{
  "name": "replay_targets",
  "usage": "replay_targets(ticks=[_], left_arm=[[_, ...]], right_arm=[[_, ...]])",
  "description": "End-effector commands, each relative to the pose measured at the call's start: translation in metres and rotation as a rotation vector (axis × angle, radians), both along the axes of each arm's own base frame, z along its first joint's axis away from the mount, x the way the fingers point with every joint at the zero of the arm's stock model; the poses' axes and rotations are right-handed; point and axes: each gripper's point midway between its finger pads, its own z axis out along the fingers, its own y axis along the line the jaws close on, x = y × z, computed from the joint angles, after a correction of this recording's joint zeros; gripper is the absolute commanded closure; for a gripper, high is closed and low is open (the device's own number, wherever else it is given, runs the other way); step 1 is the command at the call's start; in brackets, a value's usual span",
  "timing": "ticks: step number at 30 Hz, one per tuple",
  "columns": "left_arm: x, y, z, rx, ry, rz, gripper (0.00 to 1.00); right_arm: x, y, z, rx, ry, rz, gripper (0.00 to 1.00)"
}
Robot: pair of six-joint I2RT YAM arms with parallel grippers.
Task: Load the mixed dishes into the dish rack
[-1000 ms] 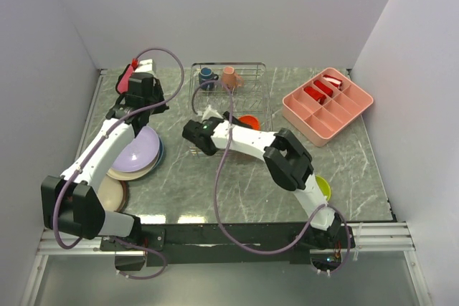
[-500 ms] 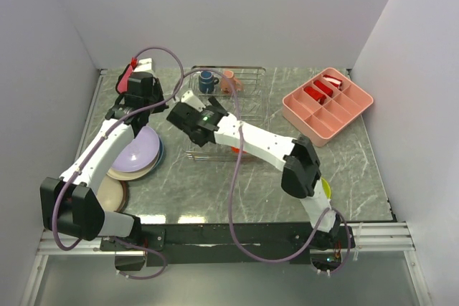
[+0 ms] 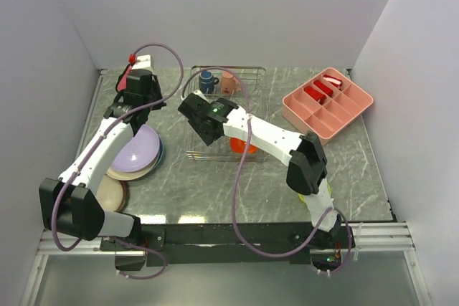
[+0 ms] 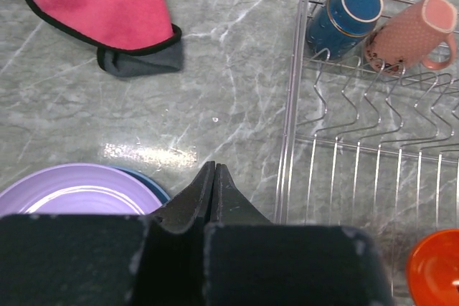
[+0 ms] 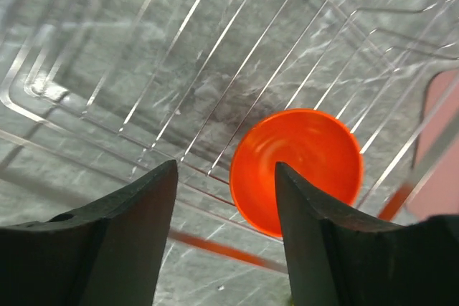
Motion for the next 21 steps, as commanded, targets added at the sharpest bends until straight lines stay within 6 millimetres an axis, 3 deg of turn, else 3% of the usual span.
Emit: replay_targets(ticks=[1,7,11,16,21], left_arm=[[0.003,0.008,0.024,0.035,-0.063,0.027,0.99],[0.002,0.009,0.021,0.036,-0.061,0.032,0.99],[0.003,0.01,0.019,0.042,-0.057,0.037,0.99],[0.004,0.01,0.02,0.042,-0.059,0.041,0.99],[0.004,0.01,0.018,0.041,-0.054,0.037,0.99]], right_arm=[[0.0,-0.006,-0.029,-0.018,0.081,-0.044,0.38],[0.0,-0.03,-0.052,-0.082,0.139,-0.077,0.44],[-0.013,-0.043,-0.068,-0.118,0.193,-0.086,0.46],[-0.008,-0.041,-0.077,-0.123,0.206,-0.088,0.5],[0.002,-0.043,-0.082,-0.14,0.202,-0.083,0.65]])
